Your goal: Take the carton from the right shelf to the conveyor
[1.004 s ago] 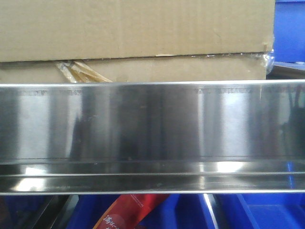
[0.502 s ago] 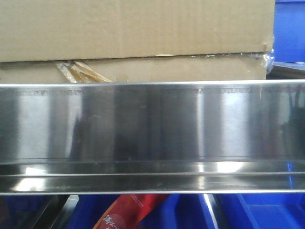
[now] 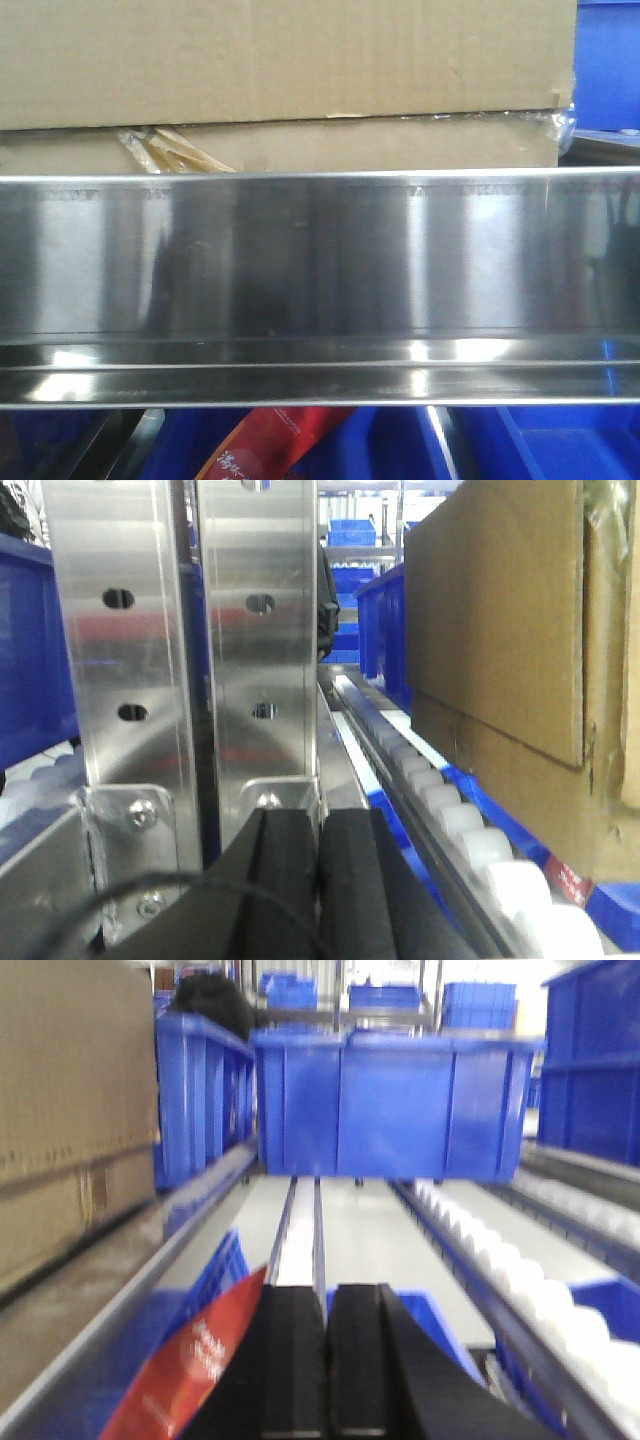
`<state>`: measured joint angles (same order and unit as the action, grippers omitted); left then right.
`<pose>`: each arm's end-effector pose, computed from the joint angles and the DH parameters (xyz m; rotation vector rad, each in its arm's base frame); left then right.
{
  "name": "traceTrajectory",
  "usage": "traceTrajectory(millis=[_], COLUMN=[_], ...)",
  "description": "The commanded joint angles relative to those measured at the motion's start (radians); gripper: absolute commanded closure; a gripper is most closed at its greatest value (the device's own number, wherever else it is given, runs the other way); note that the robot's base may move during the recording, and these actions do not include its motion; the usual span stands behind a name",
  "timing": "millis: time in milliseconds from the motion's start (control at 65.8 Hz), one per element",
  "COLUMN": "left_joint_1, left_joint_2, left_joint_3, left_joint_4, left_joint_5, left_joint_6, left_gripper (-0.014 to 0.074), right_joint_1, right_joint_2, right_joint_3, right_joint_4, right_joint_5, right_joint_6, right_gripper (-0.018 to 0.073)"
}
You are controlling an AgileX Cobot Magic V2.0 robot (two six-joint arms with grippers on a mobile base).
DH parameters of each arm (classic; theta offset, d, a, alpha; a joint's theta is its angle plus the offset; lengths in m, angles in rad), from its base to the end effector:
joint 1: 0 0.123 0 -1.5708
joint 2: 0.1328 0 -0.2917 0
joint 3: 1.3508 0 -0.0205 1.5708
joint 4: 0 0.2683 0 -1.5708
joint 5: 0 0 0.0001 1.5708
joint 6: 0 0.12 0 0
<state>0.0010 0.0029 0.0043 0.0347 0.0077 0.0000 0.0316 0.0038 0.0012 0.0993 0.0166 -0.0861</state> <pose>0.0965 0.0001 0.2129 0.0250 1.4984 0.0289 0.0964 0.0033 0.2130 -0.0152 1.5052 0.0372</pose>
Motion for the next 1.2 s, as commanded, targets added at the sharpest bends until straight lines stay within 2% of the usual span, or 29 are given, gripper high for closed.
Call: traceTrajectory(millis=[0,137,198,274,335,411,517,563,608,699,806,867,927,1034,1064,1186], left_joint_1=[0.004,0.004,0.004,0.004,0.004,0.004,0.004,0.004,0.004,0.004,0.004,0.004,0.004,-0.004,-0.017,-0.095], left_joint_2=[-0.003,-0.003,-0.003,-0.003,-0.003,-0.003,0.023,0.045,0.076,0.139,0.197,0.216,0.242,0.306,0.321,0.387], left_joint_3=[-0.004,-0.004,-0.004,-0.029,-0.087,-0.190,-0.366,-0.425,-0.481,-0.589,-0.679,-0.703,-0.727,-0.786,-0.807,-0.882], left_joint_4=[-0.005,-0.027,-0.035,-0.035,-0.035,-0.023,-0.017,-0.015,-0.015,-0.015,-0.003,-0.003,-0.003,-0.035,-0.046,-0.157], left_joint_5=[-0.044,-0.138,-0.189,-0.194,-0.157,-0.047,0.132,0.197,0.268,0.366,0.378,0.352,0.364,0.467,0.486,0.528], left_joint_6=[0.000,0.000,0.000,0.000,0.000,0.000,0.000,0.000,0.000,0.000,0.000,0.000,0.000,0.014,0.037,0.223], left_gripper=[0.0594,0.0594,0.0594,0.0594,0.0594,0.0577,0.0483,0.0421,0.0367,0.0261,0.0188,0.0167,0.0153,0.0148,0.0148,0.0150], right_joint_1=[0.000,0.000,0.000,0.000,0.000,0.000,0.000,0.000,0.000,0.000,0.000,0.000,0.000,0.000,0.000,0.001], right_joint_2=[-0.004,-0.004,-0.004,-0.004,-0.004,-0.004,0.013,0.028,0.046,0.080,0.121,0.135,0.146,0.155,0.160,0.199], right_joint_3=[-0.001,-0.001,-0.015,-0.075,-0.138,-0.240,-0.358,-0.398,-0.427,-0.477,-0.515,-0.520,-0.520,-0.525,-0.533,-0.596], right_joint_4=[0.001,0.003,0.003,0.003,0.003,0.003,0.003,0.003,0.003,0.003,0.003,0.003,0.003,0.006,0.006,0.019], right_joint_5=[-0.077,-0.155,-0.149,-0.115,-0.035,0.072,0.175,0.197,0.204,0.209,0.213,0.213,0.213,0.206,0.215,0.277], right_joint_6=[-0.009,-0.009,-0.009,-0.009,-0.009,-0.009,-0.009,-0.009,-0.009,-0.009,-0.009,-0.009,-0.009,-0.009,-0.009,-0.009], right_gripper=[0.0637,0.0637,0.0637,0.0637,0.0637,0.0637,0.0622,0.0585,0.0510,0.0305,0.0071,-0.0020,-0.0009,-0.0009,-0.0009,-0.0009])
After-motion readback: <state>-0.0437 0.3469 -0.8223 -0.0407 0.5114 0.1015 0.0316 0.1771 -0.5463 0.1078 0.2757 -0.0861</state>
